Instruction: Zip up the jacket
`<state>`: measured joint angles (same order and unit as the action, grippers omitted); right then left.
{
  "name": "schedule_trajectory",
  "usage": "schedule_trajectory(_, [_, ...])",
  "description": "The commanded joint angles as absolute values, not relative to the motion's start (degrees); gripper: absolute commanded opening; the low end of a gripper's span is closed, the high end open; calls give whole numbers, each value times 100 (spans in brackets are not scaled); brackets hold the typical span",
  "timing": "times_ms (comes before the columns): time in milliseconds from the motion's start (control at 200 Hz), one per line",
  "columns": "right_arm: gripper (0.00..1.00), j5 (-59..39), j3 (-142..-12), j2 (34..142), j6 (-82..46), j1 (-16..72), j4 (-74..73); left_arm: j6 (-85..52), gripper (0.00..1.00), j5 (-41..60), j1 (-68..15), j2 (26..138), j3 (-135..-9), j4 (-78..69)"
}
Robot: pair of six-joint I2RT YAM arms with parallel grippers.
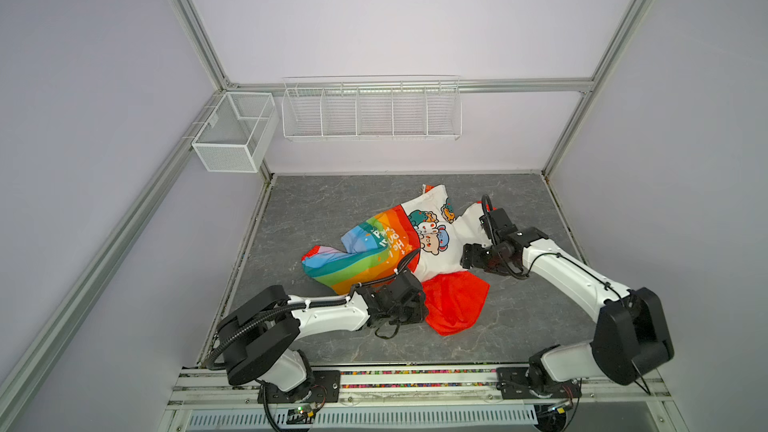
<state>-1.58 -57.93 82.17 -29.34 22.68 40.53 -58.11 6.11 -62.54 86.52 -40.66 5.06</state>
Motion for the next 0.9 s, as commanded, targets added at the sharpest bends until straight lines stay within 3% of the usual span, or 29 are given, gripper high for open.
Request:
schedule_trajectory(0, [86,-263,-5678,8060,-2900,2240,4044,-5697,10,224,-6266,8564,-4576,724])
schedule_trajectory(55, [85,-284,-5674,8067,-2892,2235,4035,-5593,0,112,-6243,8515,-4777,960])
schedule_trajectory(545, [82,-443,-5827,7909,-2771,2191,4020,-4413,0,-527,-5620,7405,-6192,2654])
schedule_trajectory(750, [87,-1015,-5768,7258,-2492,2285,3552,-4053,0,-623,-5147,7065,-6746,3199])
schedule_trajectory(895, [86,-1114,-5703,6592,-2156,2928,3232,-3862,0,-541,-4929,7099,-7099,3373])
